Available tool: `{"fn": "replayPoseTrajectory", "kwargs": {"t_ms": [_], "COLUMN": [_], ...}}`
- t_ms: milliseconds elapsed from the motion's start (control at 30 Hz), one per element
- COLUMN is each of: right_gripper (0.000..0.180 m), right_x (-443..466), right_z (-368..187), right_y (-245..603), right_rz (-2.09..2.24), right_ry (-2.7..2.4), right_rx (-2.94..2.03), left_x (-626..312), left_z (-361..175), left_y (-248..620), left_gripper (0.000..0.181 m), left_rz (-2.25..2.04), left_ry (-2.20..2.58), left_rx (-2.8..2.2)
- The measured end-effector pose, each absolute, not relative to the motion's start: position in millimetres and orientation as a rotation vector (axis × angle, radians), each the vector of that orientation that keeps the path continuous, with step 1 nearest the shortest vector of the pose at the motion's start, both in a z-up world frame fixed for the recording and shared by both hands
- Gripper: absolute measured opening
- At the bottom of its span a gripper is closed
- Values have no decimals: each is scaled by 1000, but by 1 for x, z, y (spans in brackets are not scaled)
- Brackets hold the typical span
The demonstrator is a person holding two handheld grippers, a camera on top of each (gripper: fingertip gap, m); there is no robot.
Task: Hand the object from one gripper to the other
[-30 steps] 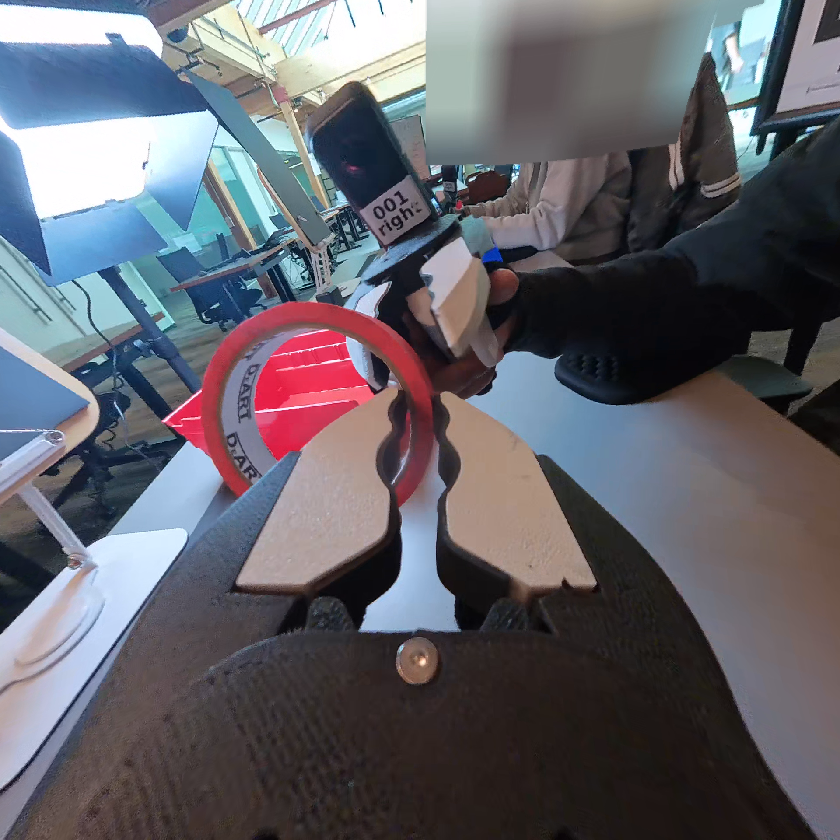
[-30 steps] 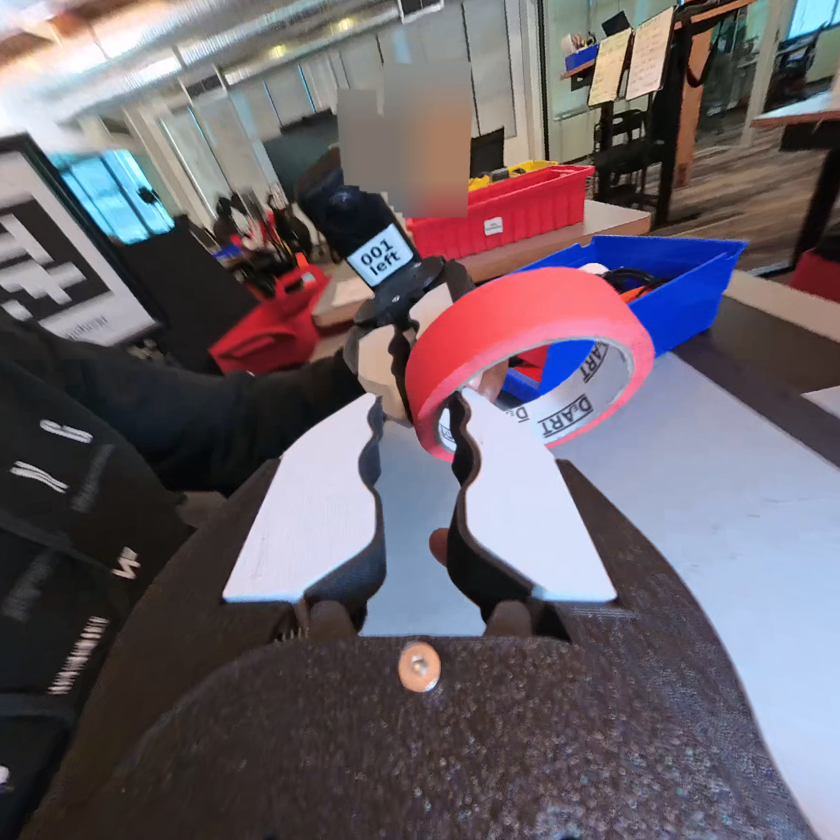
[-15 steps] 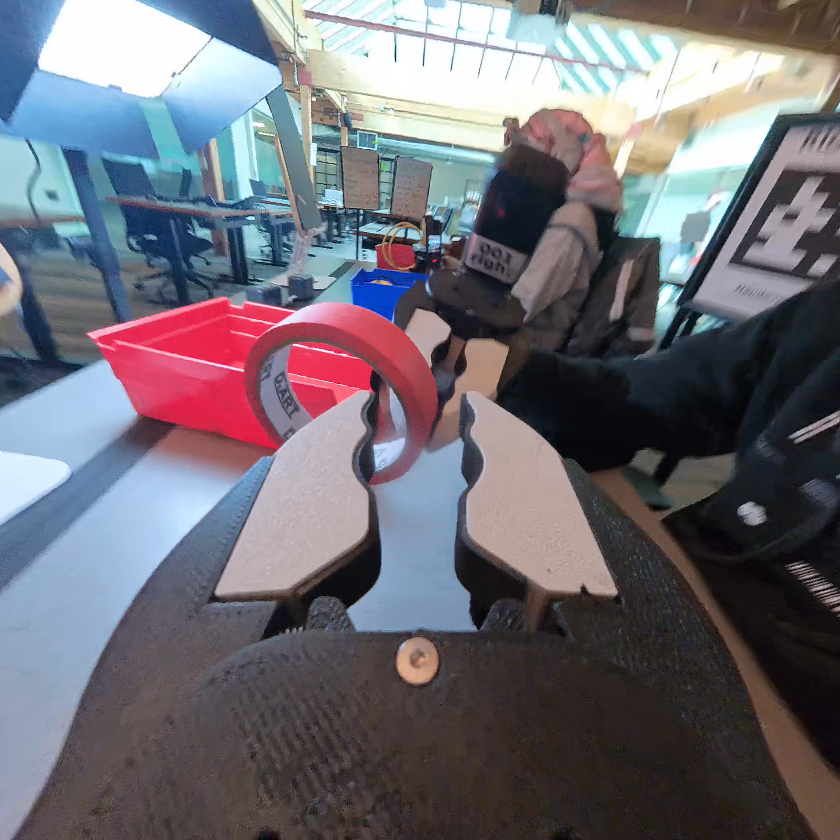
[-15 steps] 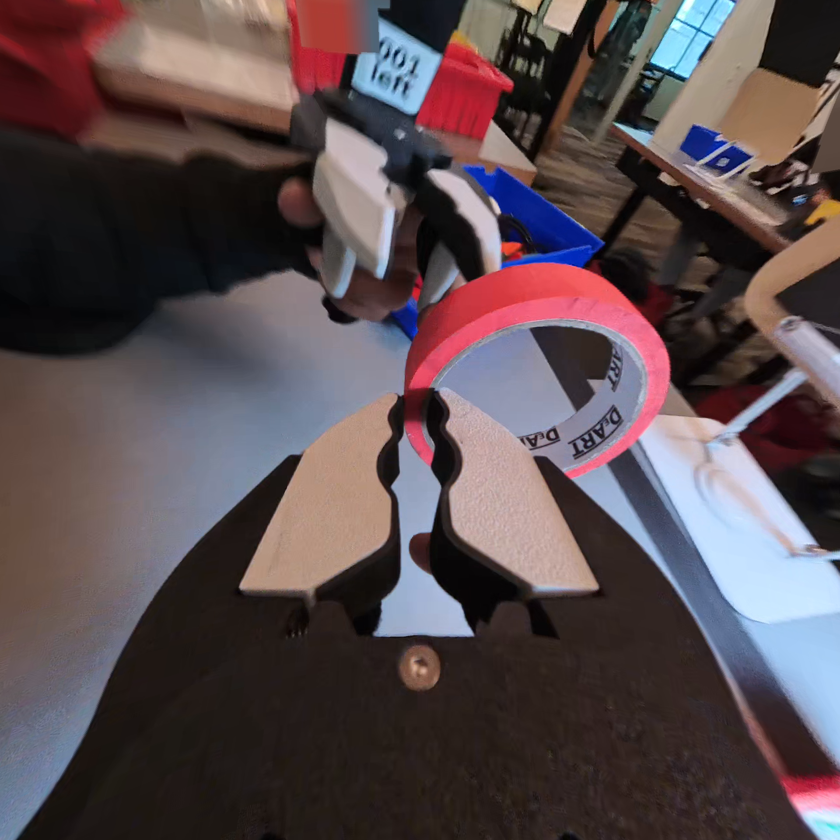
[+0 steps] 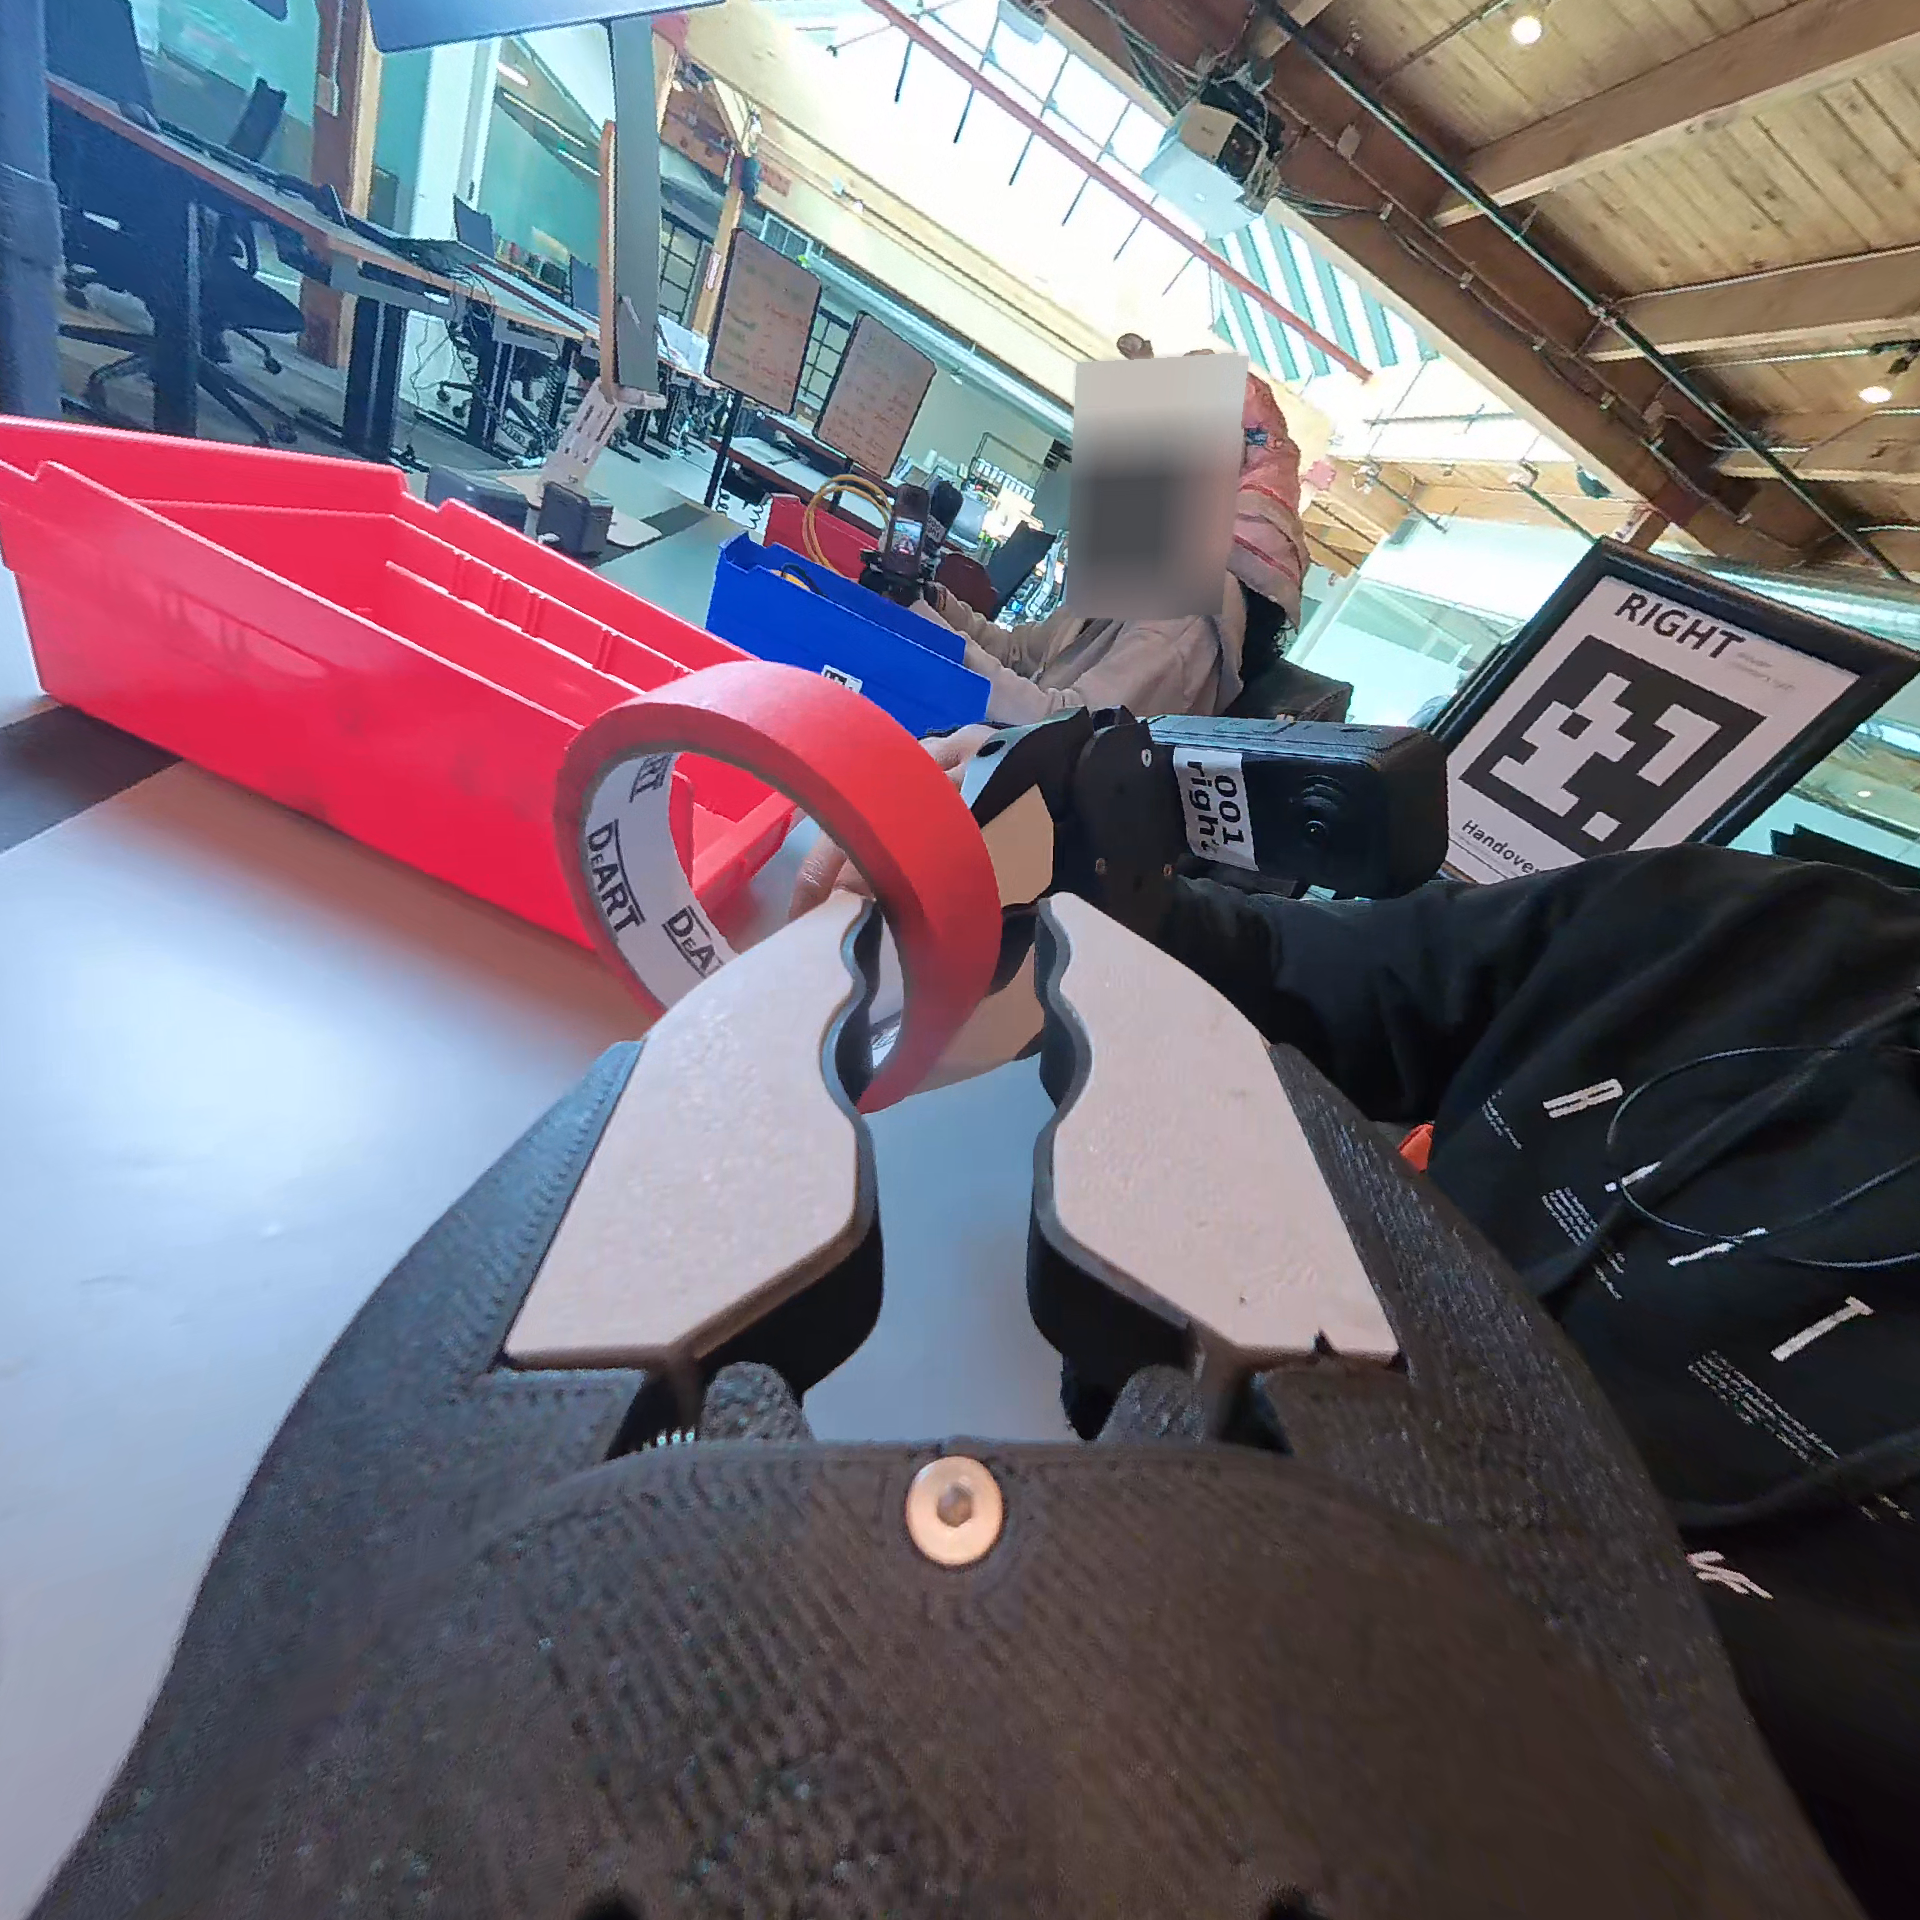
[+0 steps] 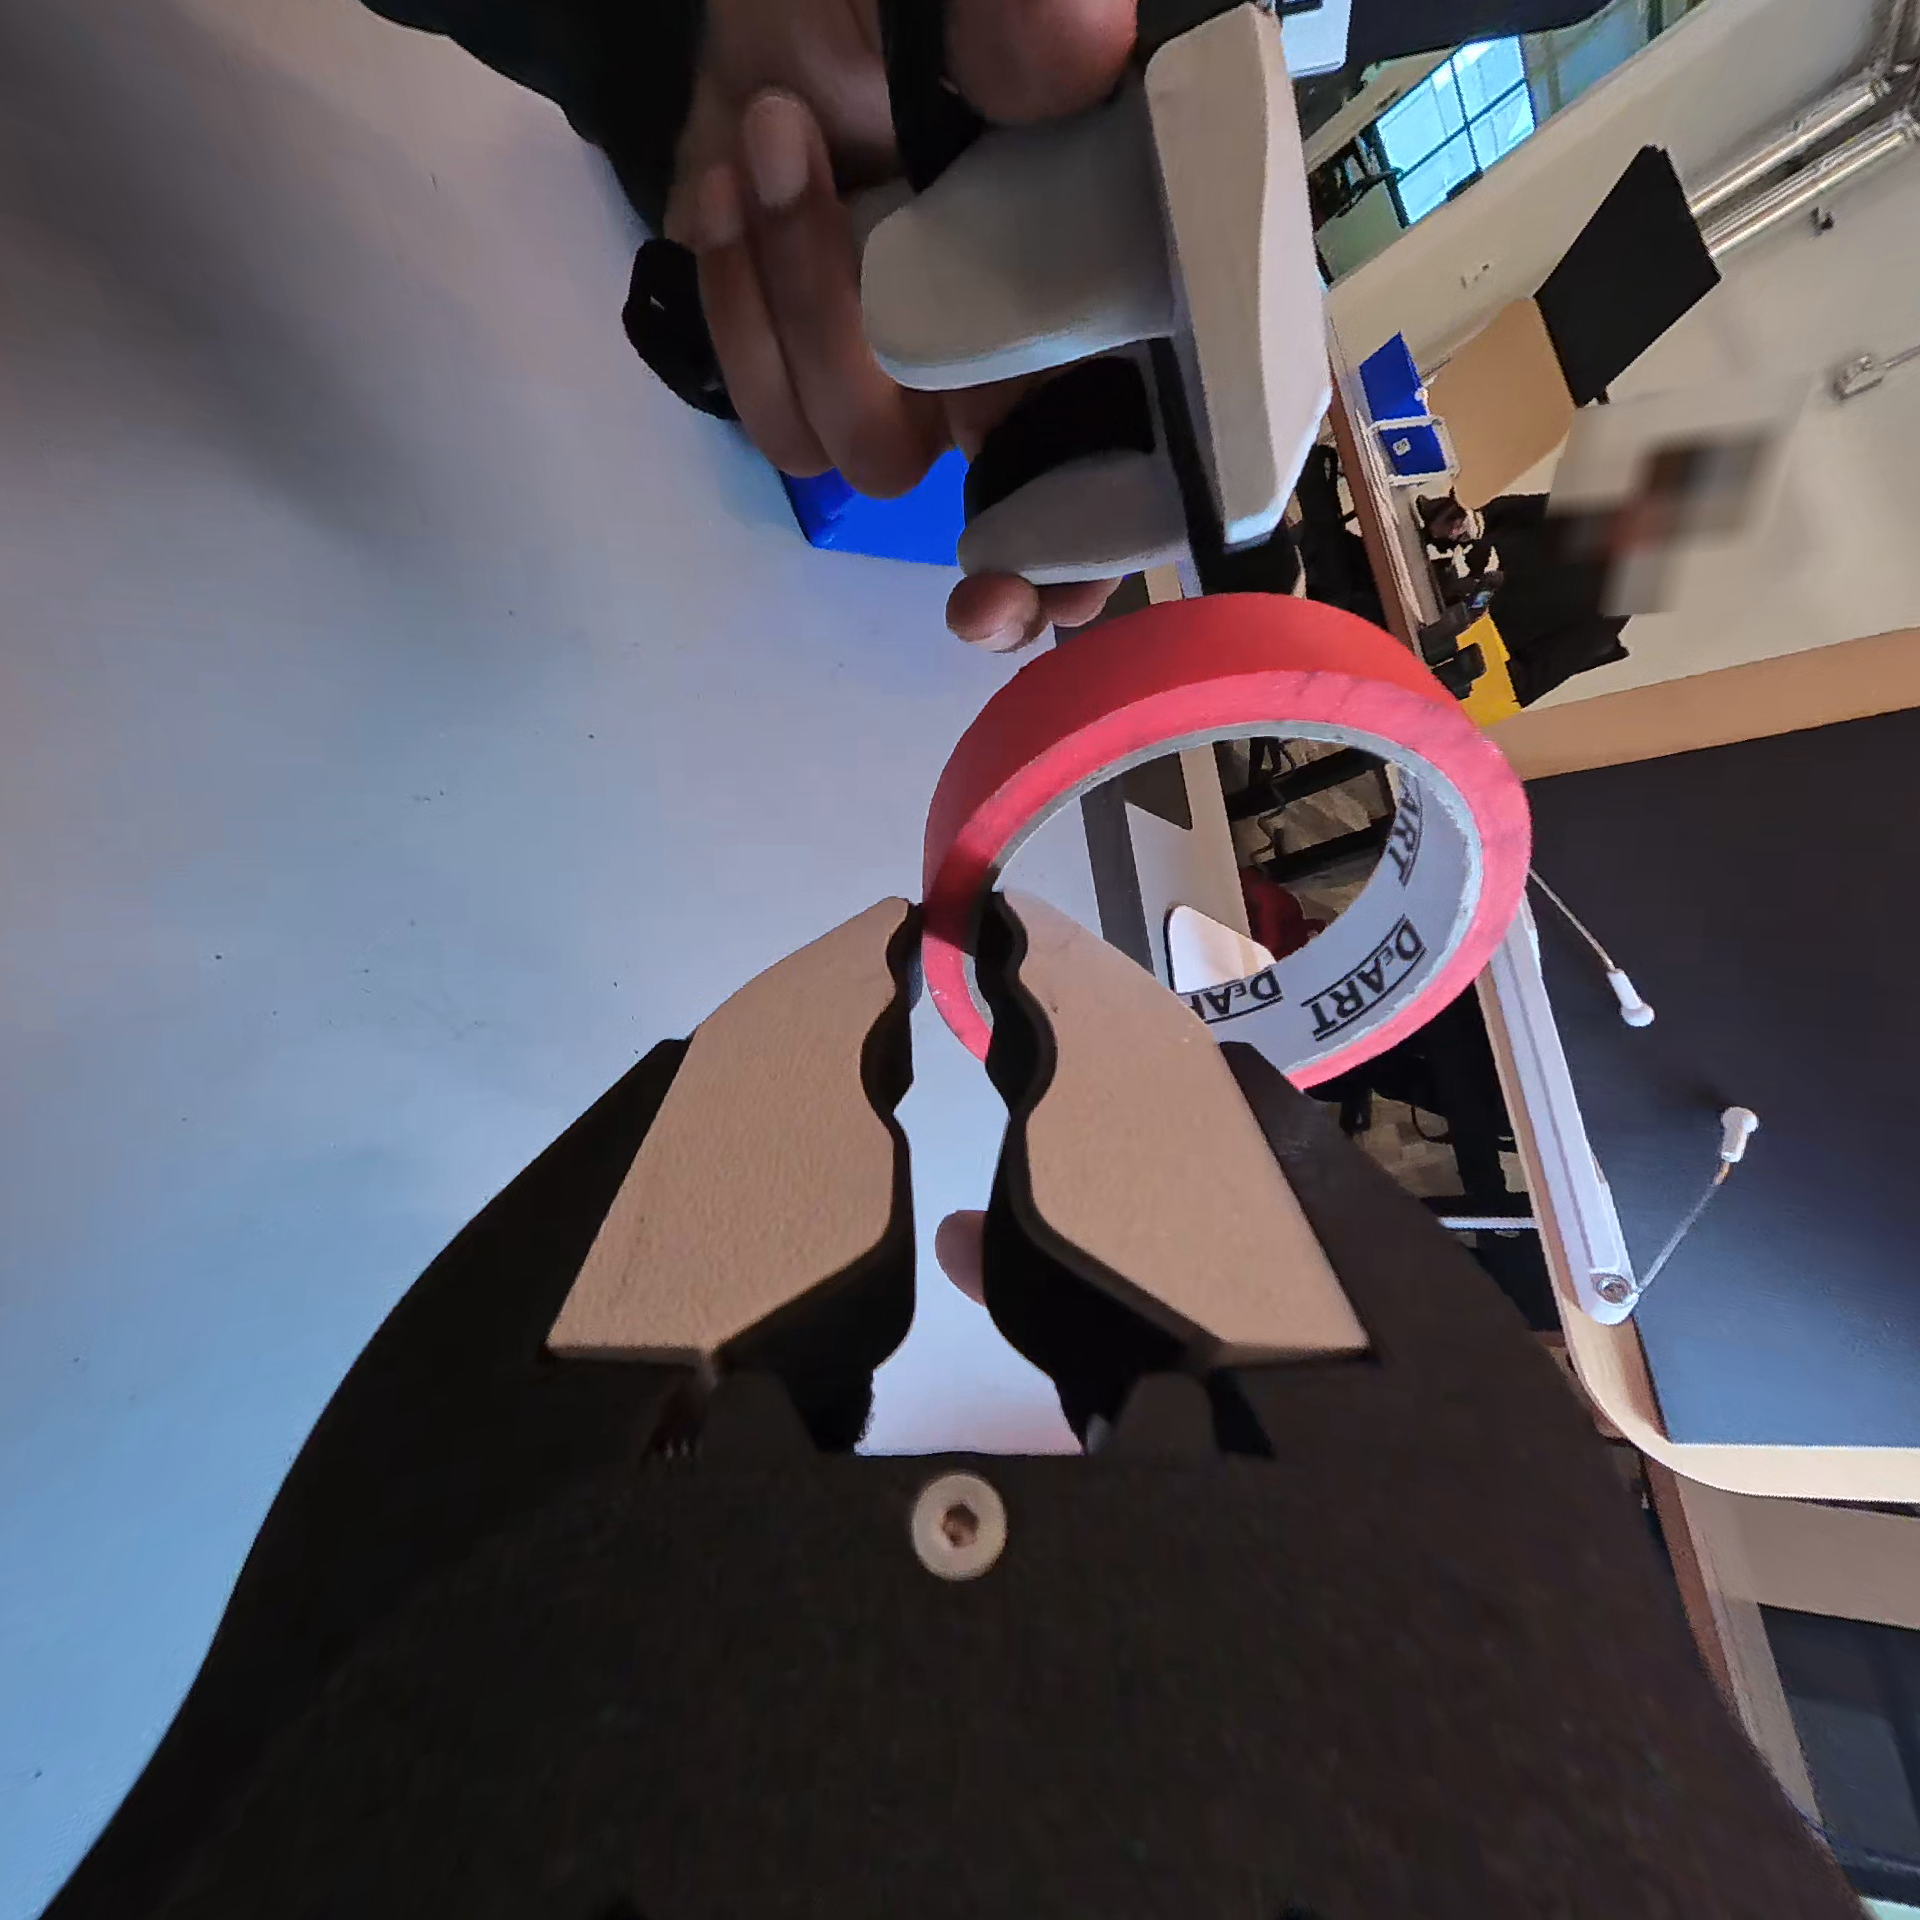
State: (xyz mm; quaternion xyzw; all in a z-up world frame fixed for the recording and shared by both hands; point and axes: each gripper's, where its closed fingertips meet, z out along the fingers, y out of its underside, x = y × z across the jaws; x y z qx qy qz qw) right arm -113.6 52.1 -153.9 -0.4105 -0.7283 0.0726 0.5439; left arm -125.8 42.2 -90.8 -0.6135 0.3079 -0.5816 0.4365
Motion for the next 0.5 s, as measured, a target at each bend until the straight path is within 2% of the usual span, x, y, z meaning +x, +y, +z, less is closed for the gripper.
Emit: {"fn": "replayPoseTrajectory", "kwargs": {"t_ms": [167,233,400,500], "right_gripper": [10,10,11,15], "right_x": [-114,-114,-113,-110], "right_z": [-152,-152,-154,-151], "right_y": [51,51,54,56], "right_rz": [151,149,173,340], "right_ry": [-1730,-1730,-1715,-1683], "right_rx": [-944,-936,-965,-1070], "left_x": [-126,-125,-121,-115], "left_z": [-90,-91,-92,-91], "left_y": [41,39,40,38], "left_gripper": [23,13,12,11], "left_rz": [-1473,-1459,-1293,-1159], "left_ry": [769,790,869,937], "left_rx": [-1512,-1507,-1489,-1465]}}
